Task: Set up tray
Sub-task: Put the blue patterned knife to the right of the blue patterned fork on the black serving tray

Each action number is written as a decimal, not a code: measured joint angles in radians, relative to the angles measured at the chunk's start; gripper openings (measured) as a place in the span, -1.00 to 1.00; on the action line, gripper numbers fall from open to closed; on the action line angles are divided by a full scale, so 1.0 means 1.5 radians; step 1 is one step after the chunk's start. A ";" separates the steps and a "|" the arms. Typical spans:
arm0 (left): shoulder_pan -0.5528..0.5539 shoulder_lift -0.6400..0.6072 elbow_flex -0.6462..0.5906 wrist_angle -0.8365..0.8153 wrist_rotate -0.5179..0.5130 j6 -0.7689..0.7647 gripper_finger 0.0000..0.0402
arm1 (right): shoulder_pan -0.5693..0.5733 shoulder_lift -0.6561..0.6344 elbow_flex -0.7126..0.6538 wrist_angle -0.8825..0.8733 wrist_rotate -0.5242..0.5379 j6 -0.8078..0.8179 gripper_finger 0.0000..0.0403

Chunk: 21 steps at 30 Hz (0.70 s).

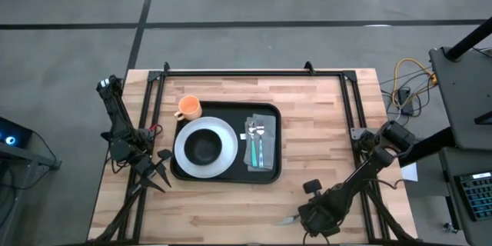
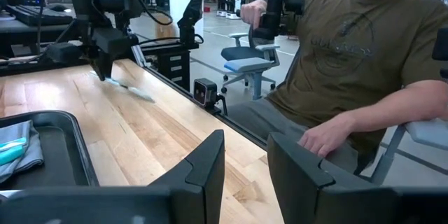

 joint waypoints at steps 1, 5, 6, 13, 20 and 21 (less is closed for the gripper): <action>0.000 0.000 0.000 0.000 0.000 0.000 -0.55 | -0.002 0.000 0.002 -0.001 0.005 0.005 -0.89; 0.000 0.000 0.000 0.000 0.000 0.000 -0.55 | -0.010 -0.008 0.002 -0.006 0.023 0.033 -0.89; 0.000 0.000 0.000 0.000 0.000 0.000 -0.55 | -0.013 -0.011 0.002 -0.004 0.025 0.041 -0.89; 0.000 0.000 0.000 0.000 0.000 0.000 -0.55 | -0.039 -0.051 0.010 -0.004 0.059 0.120 -0.89; 0.000 0.000 0.000 0.000 0.000 0.000 -0.55 | -0.069 -0.067 0.049 -0.003 0.096 0.226 -0.89; 0.000 0.000 0.000 0.000 0.000 0.000 -0.55 | -0.073 -0.067 0.055 -0.004 0.104 0.240 -0.89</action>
